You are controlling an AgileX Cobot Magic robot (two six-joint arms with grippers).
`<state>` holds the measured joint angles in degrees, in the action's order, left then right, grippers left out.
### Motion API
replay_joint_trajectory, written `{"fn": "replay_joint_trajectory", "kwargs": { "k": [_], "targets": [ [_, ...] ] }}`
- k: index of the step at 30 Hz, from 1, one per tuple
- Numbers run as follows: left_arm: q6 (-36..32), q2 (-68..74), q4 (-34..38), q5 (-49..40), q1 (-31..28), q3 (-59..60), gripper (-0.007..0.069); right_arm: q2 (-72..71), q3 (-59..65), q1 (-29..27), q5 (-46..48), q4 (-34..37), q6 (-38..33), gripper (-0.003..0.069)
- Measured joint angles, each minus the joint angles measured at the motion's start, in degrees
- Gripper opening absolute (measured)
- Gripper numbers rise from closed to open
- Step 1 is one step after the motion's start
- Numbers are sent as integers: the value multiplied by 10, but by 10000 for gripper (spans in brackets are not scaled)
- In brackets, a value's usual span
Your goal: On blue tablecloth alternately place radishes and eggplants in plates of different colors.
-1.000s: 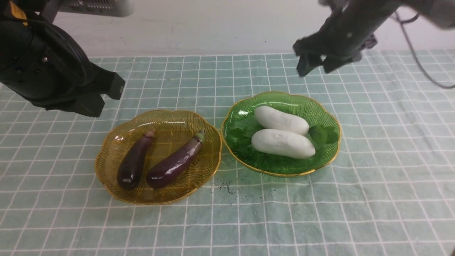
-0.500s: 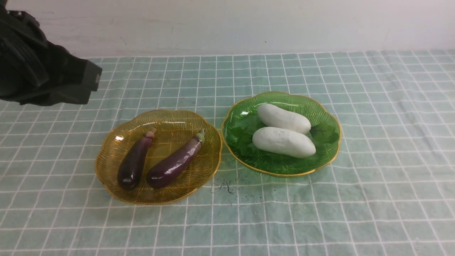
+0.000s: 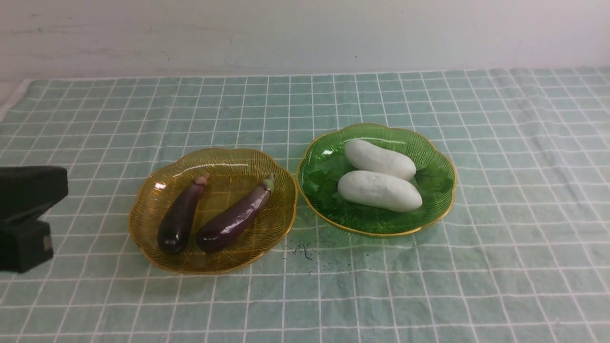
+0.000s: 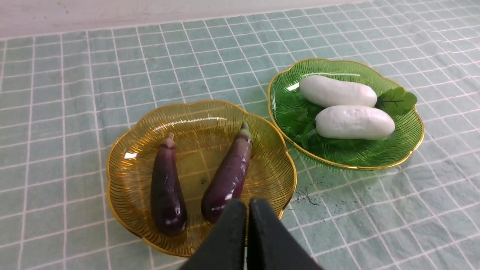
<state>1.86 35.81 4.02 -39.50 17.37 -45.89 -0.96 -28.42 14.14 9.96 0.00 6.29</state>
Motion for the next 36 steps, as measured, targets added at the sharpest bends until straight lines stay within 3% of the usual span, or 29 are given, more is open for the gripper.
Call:
{"fn": "replay_joint_trajectory", "kwargs": {
  "k": [9,14,33,36],
  "targets": [
    [-1,-164,3,66,0,131,-8,-1,3,0,9,-17,1,-14],
    [-1,-223,3,92,0,144,-8,-1,3,0,13,-17,-3,-14],
    [-19,-247,-28,104,-3,158,-8,-1,3,0,14,-17,-6,-14],
    [-19,-284,-40,113,-35,201,-8,-1,3,0,18,-17,-7,-14]
  ]
}}
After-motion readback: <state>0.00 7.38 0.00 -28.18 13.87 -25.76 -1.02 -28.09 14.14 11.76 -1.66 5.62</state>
